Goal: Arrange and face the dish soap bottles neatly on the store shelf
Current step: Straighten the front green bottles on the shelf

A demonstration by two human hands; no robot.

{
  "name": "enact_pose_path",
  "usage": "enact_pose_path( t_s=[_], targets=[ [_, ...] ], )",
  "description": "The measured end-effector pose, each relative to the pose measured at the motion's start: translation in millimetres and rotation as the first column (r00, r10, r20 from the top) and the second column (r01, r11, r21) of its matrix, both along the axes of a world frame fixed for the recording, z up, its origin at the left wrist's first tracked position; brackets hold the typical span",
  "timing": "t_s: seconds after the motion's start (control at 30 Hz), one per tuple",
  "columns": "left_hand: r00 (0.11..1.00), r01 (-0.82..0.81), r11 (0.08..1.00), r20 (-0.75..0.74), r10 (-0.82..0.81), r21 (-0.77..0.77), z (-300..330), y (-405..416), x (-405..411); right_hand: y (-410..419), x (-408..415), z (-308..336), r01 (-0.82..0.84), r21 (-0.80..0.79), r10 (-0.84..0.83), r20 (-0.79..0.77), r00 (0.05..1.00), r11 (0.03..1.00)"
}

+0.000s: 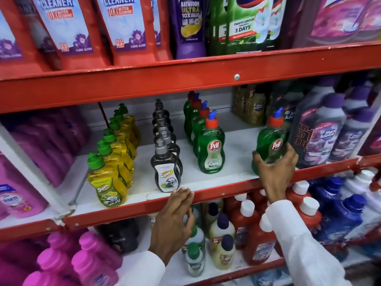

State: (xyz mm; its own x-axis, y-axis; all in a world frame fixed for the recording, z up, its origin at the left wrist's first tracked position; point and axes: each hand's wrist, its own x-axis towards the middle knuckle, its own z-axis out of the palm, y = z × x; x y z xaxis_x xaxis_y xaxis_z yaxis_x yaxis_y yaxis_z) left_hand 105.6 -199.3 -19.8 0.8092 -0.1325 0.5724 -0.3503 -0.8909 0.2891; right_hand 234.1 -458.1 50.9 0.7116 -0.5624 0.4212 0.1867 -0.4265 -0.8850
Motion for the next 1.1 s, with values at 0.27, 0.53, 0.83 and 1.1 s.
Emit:
enact_pose_path(
  t_s=[0.27, 0.53, 0.83, 1.1],
  targets=[
    [0.998, -0.039, 0.999, -0.055, 0.038, -0.015, 9, -7, -6, 6, -16, 14, -0.043, -0.130, 0.042, -0.013, 0.999, 0.991],
    [0.995, -0.037, 0.995, -0.094, 0.028, -0.091, 16, -12, -8, 79, -45, 15, -0.224, -0.188, 0.216, -0.063, 0.974, 0.956],
    [0.989, -0.134, 0.984, -0.078, 0.126, -0.113, 25, -22, -8, 74, -36, 6, -0.423, -0.131, 0.408, -0.126, 0.904, 0.897],
    [0.977, -0.098, 0.939, -0.214, 0.027, -0.329, 60, -47, 33, 15, -18, -5, -0.743, -0.277, 0.681, -0.298, 0.669, 0.609]
  ],
)
